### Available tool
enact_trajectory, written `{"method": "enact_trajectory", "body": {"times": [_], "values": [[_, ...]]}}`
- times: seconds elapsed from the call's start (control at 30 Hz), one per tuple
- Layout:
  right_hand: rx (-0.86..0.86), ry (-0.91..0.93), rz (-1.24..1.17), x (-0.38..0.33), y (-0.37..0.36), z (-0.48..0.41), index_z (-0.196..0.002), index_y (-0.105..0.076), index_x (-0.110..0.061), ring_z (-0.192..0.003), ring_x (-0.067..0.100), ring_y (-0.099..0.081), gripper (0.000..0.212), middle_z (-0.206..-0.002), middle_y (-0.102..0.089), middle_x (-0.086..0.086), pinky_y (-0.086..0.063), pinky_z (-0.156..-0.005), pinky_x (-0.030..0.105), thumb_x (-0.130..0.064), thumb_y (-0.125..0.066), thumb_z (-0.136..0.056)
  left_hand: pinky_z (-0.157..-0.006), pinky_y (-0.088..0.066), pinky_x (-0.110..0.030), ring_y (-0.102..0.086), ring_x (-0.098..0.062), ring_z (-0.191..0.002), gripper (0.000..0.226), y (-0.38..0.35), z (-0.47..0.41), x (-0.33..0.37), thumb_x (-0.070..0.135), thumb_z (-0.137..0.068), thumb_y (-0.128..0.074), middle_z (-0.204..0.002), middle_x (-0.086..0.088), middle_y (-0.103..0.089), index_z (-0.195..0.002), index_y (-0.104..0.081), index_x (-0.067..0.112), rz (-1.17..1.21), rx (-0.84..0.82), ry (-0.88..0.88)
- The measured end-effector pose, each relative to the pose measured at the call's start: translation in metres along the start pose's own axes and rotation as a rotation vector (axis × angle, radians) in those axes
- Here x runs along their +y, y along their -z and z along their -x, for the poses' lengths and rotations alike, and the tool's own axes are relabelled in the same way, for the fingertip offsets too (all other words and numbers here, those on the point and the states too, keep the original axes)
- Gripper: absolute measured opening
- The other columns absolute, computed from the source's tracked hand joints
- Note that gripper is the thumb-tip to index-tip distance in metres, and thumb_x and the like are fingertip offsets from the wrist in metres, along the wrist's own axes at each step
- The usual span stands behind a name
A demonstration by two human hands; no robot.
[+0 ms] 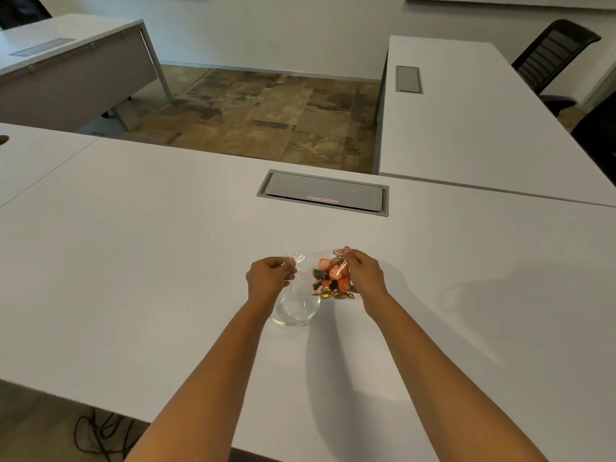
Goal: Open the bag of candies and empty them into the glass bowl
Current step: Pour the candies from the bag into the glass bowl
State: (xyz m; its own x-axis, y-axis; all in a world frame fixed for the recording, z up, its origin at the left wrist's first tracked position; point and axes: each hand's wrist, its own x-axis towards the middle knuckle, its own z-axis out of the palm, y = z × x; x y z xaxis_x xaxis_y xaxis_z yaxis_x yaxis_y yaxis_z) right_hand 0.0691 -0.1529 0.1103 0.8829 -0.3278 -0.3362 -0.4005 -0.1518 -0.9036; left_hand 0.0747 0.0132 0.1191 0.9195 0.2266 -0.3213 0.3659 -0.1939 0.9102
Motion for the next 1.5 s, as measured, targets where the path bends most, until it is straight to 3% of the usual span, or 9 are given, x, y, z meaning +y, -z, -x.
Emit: {"method": "enact_trajectory", "body": {"times": [0.27,0.53,0.7,0.93,1.03,1.1,1.23,1.37,1.5], "values": [[0.007,0.156,0.245,-0.006,-0.016,0.007,-0.106,-0.068,-0.017,-0.094,0.026,-0.067,0.034,-0.104,-0.072,0.007,-0.055,-0.087,0.048,-0.033,-0.04,-0.096,-0.084,-0.055,-0.036,-0.066,-0.026,-0.087,0.024,0.007,-0.01,-0.027,0.002,-0.083,-0.064,-0.1,-0.02,-0.07,-0.107,-0.068,-0.001,0.146,-0.006,0.191],[0.057,0.419,0.504,-0.016,-0.03,0.018,-0.108,-0.069,-0.017,-0.087,0.024,-0.067,0.034,-0.1,-0.074,0.005,-0.049,-0.074,0.028,-0.036,-0.044,-0.095,-0.09,-0.054,-0.038,-0.062,-0.027,-0.092,0.033,0.009,-0.017,-0.039,-0.003,-0.083,-0.063,-0.111,-0.025,-0.066,-0.115,-0.063,-0.005,0.228,-0.005,0.281],[0.012,0.58,0.728,-0.026,-0.039,0.024,-0.112,-0.066,-0.016,-0.091,0.026,-0.066,0.034,-0.105,-0.072,0.007,-0.053,-0.076,0.034,-0.033,-0.042,-0.097,-0.099,-0.05,-0.042,-0.06,-0.035,-0.111,0.038,0.006,-0.021,-0.042,-0.005,-0.084,-0.058,-0.124,-0.023,-0.061,-0.121,-0.058,-0.003,0.24,0.009,0.341],[-0.012,0.812,0.926,-0.042,-0.042,0.028,-0.114,-0.063,-0.015,-0.087,0.027,-0.067,0.036,-0.102,-0.07,0.008,-0.05,-0.071,0.032,-0.033,-0.035,-0.099,-0.102,-0.048,-0.047,-0.058,-0.034,-0.114,0.034,0.001,-0.02,-0.042,0.004,-0.089,-0.053,-0.126,-0.02,-0.061,-0.123,-0.057,0.001,0.2,-0.001,0.345],[0.037,0.849,0.899,-0.045,-0.039,0.032,-0.109,-0.065,-0.015,-0.083,0.026,-0.068,0.037,-0.098,-0.071,0.007,-0.051,-0.069,0.031,-0.034,-0.035,-0.098,-0.103,-0.047,-0.047,-0.06,-0.031,-0.109,0.033,0.001,-0.018,-0.043,0.019,-0.094,-0.05,-0.124,-0.019,-0.062,-0.121,-0.057,0.001,0.227,0.006,0.344],[0.094,0.784,0.78,-0.046,-0.034,0.033,-0.108,-0.065,-0.015,-0.083,0.025,-0.069,0.035,-0.099,-0.073,0.006,-0.056,-0.071,0.033,-0.034,-0.038,-0.098,-0.106,-0.044,-0.047,-0.058,-0.031,-0.112,0.042,0.001,-0.018,-0.043,0.036,-0.096,-0.045,-0.121,-0.015,-0.063,-0.119,-0.058,0.003,0.23,-0.009,0.34],[0.109,0.454,0.456,-0.035,-0.02,0.03,-0.103,-0.064,-0.014,-0.076,0.023,-0.069,0.032,-0.093,-0.074,0.006,-0.058,-0.071,0.037,-0.031,-0.038,-0.098,-0.104,-0.045,-0.043,-0.061,-0.029,-0.108,0.055,0.003,-0.015,-0.037,0.052,-0.093,-0.038,-0.113,-0.01,-0.066,-0.12,-0.058,0.007,0.337,-0.135,0.277],[0.115,0.175,0.137,-0.016,-0.006,0.026,-0.1,-0.064,-0.009,-0.059,0.022,-0.066,0.031,-0.084,-0.071,0.007,-0.057,-0.06,0.034,-0.028,-0.04,-0.098,-0.082,-0.054,-0.035,-0.065,-0.021,-0.084,0.033,-0.002,-0.008,-0.028,0.041,-0.09,-0.055,-0.086,-0.003,-0.068,-0.1,-0.069,0.013,0.254,-0.112,0.164],[0.183,0.06,-0.013,0.005,0.008,0.029,-0.097,-0.065,-0.009,-0.048,0.018,-0.058,0.028,-0.073,-0.067,0.006,-0.05,-0.047,0.026,-0.025,-0.042,-0.097,-0.055,-0.051,-0.02,-0.06,-0.009,-0.05,0.026,-0.017,0.006,-0.027,0.03,-0.089,-0.059,-0.061,0.001,-0.063,-0.089,-0.072,0.008,0.117,0.027,-0.008]]}}
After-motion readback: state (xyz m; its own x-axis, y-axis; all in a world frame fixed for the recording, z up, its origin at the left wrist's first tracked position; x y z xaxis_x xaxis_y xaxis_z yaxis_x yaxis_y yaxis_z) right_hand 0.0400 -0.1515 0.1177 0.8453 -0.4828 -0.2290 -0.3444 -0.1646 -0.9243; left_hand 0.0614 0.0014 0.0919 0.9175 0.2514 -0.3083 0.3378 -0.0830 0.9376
